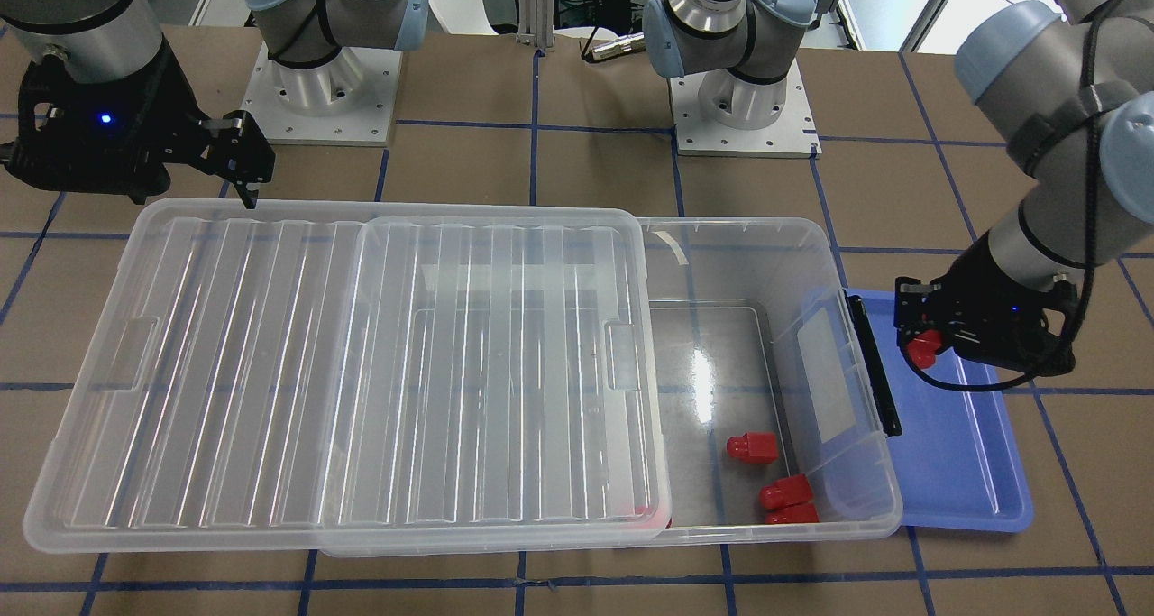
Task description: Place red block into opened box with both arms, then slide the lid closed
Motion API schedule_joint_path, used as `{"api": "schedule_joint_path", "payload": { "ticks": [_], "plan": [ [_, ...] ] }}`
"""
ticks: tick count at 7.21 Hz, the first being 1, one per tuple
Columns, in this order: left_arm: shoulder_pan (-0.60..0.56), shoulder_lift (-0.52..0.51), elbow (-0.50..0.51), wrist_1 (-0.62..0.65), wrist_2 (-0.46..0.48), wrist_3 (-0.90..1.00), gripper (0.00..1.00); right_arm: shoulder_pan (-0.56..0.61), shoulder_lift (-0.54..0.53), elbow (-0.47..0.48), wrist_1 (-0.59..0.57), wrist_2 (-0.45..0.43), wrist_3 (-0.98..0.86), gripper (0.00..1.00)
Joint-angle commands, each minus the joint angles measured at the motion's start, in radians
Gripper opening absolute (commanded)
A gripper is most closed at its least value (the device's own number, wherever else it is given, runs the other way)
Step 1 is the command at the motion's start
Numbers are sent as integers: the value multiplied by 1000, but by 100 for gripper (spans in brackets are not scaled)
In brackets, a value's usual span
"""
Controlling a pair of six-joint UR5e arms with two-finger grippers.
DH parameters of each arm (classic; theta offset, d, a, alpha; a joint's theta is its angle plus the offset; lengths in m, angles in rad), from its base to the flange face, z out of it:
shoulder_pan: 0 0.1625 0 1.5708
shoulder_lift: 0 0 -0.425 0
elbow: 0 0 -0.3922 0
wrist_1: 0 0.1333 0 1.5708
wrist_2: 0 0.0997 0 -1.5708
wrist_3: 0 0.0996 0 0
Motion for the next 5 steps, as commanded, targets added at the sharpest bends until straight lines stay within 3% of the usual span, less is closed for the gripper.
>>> {"api": "schedule_joint_path", "payload": {
  "ticks": [1, 5],
  "plan": [
    [-64, -9, -86, 113, -5, -61, 12, 0, -3, -1, 3, -2, 0, 100],
    [-101, -31, -295, 335, -5, -200, 12, 1, -12, 2, 7, -1, 0, 100]
  ]
}}
